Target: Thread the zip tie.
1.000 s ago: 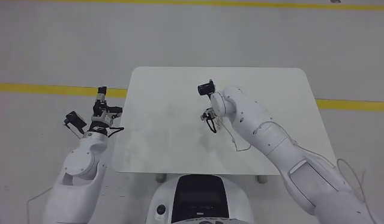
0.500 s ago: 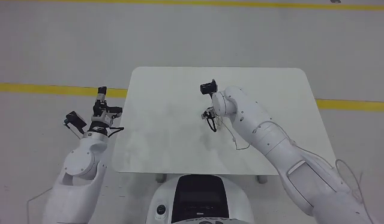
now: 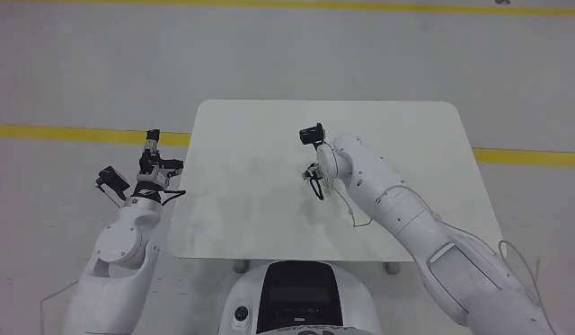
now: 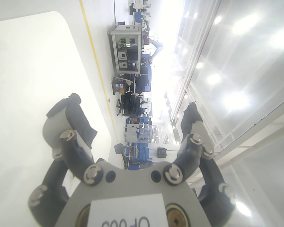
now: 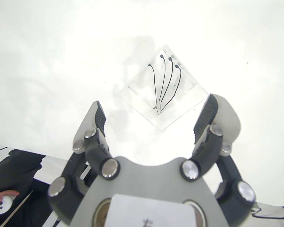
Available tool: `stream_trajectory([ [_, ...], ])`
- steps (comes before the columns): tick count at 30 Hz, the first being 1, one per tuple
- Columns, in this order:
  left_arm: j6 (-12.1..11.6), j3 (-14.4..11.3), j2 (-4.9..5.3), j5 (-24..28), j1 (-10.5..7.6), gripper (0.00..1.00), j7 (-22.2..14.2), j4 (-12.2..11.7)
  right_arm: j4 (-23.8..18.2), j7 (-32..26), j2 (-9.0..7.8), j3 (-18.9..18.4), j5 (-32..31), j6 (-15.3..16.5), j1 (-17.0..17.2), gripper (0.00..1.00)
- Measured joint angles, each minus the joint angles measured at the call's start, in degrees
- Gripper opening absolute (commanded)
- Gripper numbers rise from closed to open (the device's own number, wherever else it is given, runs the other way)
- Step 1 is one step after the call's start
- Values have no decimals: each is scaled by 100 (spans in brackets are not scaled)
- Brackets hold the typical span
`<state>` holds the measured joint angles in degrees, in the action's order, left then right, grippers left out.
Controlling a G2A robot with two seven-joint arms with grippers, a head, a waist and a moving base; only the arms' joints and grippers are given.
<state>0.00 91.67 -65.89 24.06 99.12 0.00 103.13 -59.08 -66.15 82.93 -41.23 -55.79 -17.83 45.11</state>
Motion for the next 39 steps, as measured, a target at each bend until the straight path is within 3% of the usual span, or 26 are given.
stream_trajectory([
  [1, 0, 0, 0, 0, 0, 100, 0, 0, -39, -34, -6, -14, -28, 6, 9, 67],
  [3, 0, 0, 0, 0, 0, 100, 0, 0, -144, -103, -23, -54, -91, 25, 40, 45],
  [7, 0, 0, 0, 0, 0, 100, 0, 0, -320, -168, -60, -136, -222, 37, 124, 33],
  [18, 0, 0, 0, 0, 0, 100, 0, 0, -116, 32, -9, -180, -299, 126, 193, 31],
  [30, 0, 0, 0, 0, 0, 100, 0, 0, 658, 611, 186, -105, -169, 249, 24, 24],
  [39, 0, 0, 0, 0, 0, 100, 0, 0, 1144, 736, 366, 28, -102, 280, -131, 18],
])
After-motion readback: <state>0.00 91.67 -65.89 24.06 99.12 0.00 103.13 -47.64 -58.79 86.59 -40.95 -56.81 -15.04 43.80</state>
